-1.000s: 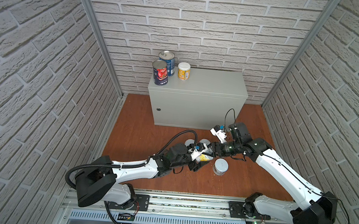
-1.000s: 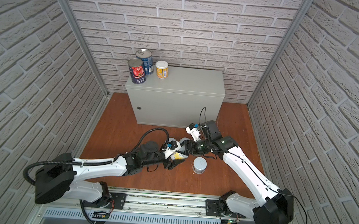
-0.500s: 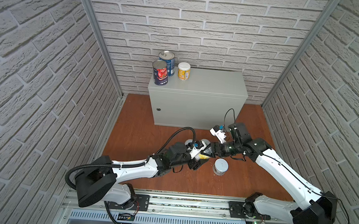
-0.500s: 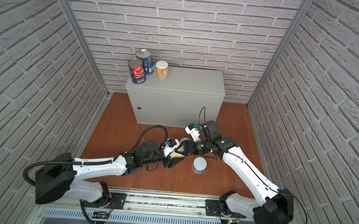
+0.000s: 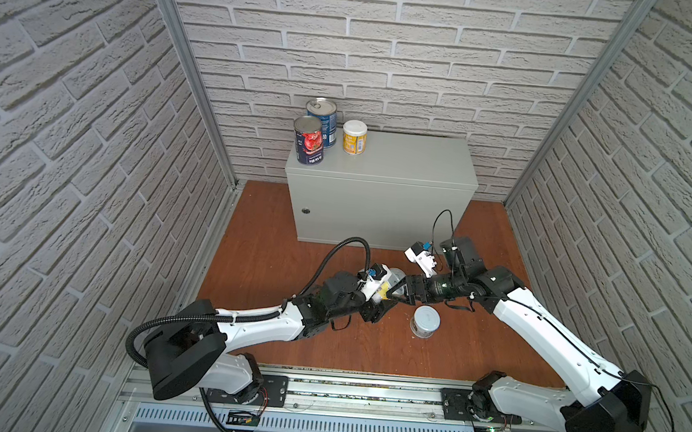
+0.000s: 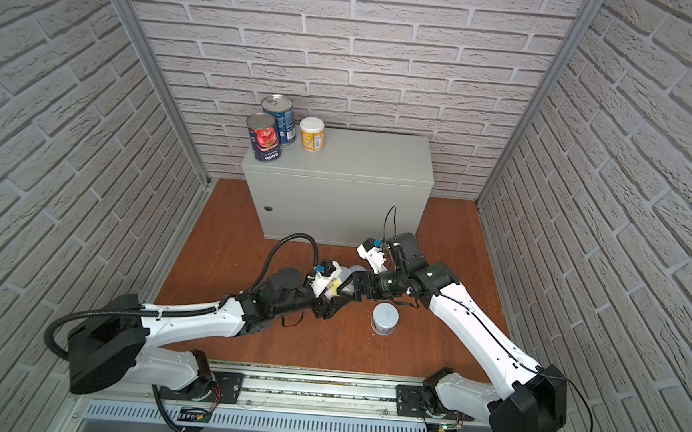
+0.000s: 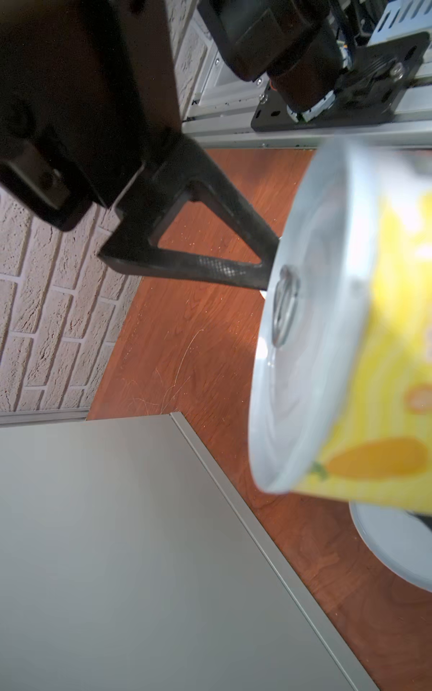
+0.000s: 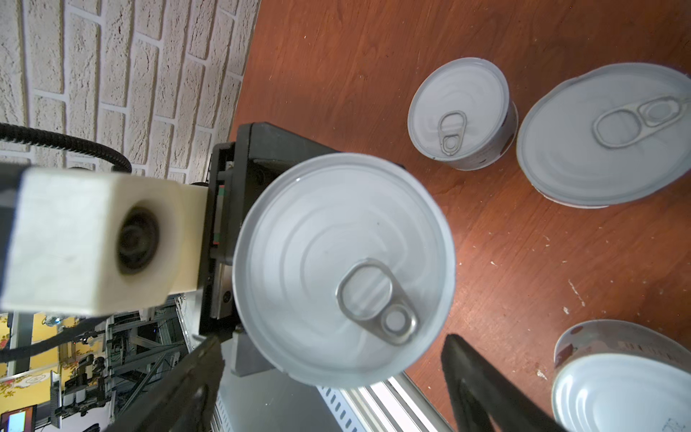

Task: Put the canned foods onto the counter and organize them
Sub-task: 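Open the right gripper and draw it back while the left gripper lifts the yellow can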

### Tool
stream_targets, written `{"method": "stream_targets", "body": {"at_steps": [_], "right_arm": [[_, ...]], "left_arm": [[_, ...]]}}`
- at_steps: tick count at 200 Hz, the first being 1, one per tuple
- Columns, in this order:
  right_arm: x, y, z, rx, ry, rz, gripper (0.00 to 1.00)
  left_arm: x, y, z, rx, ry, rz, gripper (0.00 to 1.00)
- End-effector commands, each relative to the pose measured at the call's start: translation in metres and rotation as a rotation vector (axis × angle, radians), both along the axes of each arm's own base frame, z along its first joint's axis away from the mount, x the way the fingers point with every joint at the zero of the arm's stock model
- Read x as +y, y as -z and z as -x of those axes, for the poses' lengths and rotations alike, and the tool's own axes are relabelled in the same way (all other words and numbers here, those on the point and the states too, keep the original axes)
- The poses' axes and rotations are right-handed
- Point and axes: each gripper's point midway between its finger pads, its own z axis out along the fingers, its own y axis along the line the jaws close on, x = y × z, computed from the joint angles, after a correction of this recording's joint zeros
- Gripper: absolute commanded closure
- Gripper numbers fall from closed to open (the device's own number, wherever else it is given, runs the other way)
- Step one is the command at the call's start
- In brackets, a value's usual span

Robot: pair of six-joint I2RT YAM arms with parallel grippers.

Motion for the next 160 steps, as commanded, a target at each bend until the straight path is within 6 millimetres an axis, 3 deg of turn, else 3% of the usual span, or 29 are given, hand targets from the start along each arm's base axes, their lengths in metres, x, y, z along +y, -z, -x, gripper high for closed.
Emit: {"method": "stream_targets", "body": {"at_steps": [1,47,77,105,130,160], "right_arm": [[-0.005,-0.012,-0.001,-0.083,0.021,-0.007,0.08],[-0.027,-0.032,-0.001,-0.26,0.112,0.009,0.08],[-0.056,-0.038,0.001,-0.4,0.234,0.053,0.06],[-0.066,-0.045,0.008,-0.483,0.29,0.01,0.05],[-0.077,-0.05,0.01,-0.532,0.352,-0.011,0.05],[-0.084,-0.038,0.007,-0.547,0.425,-0.036,0.04]], "left_arm": [[-0.004,-0.041,-0.01,-0.081,-0.025,0.129,0.45],[-0.002,-0.041,-0.017,-0.078,-0.067,0.114,0.46],[-0.004,-0.044,-0.021,-0.077,-0.08,0.111,0.46],[-0.003,-0.043,-0.036,-0.087,-0.147,0.075,0.46],[-0.004,-0.058,-0.049,-0.136,-0.189,0.092,0.47],[-0.016,-0.083,-0.058,-0.173,-0.182,0.123,0.48]]}}
